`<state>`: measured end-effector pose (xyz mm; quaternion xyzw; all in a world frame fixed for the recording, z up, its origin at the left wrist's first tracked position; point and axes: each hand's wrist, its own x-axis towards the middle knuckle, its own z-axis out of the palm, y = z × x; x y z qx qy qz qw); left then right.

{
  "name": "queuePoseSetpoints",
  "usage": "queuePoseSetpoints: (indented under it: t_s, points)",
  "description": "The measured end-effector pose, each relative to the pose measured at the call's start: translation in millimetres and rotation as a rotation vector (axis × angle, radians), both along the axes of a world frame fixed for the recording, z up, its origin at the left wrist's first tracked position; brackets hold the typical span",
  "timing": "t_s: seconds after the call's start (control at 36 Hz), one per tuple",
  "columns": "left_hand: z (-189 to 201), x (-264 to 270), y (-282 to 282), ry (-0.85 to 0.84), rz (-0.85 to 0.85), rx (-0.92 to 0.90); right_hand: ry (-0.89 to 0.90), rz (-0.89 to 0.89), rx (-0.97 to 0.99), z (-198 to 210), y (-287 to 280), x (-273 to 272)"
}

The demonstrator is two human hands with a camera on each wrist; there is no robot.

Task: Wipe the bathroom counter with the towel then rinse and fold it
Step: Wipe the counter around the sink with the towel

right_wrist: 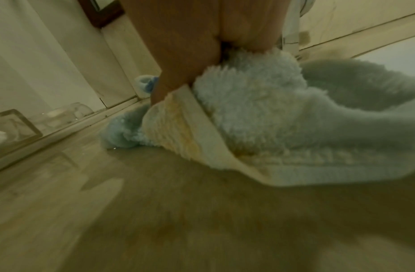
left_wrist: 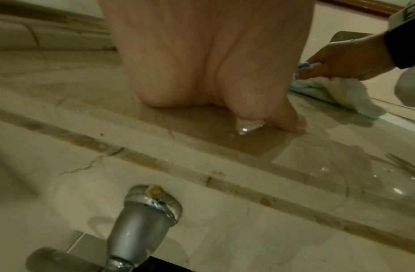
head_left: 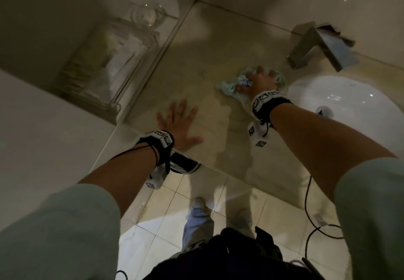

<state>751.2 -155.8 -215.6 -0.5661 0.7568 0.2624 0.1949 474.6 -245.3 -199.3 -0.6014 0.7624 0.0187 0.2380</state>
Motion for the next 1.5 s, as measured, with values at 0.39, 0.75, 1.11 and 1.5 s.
queuePoseSetpoints:
  t_s: [0.39, 0.75, 1.11, 1.5]
  points:
    - [-1.1, -2.3, 0.1, -0.037, -0.006, -0.016, 0.029, 0.041, -0.072, -3.6, 18.3, 5.5]
    - [3.3, 1.0, -3.9, -0.056, -0.024, 0.03, -0.01, 0.075, -0.108, -19.8, 137.9, 31.4]
    - [4.7, 3.1, 1.5, -0.053, -0.053, 0.0, -0.016, 0.092, -0.04, -7.1, 196.1, 37.7]
    - [1.3, -0.9, 0.6, -0.053, -0.027, -0.024, -0.014, 0.172, -0.033, -10.9, 189.1, 28.8]
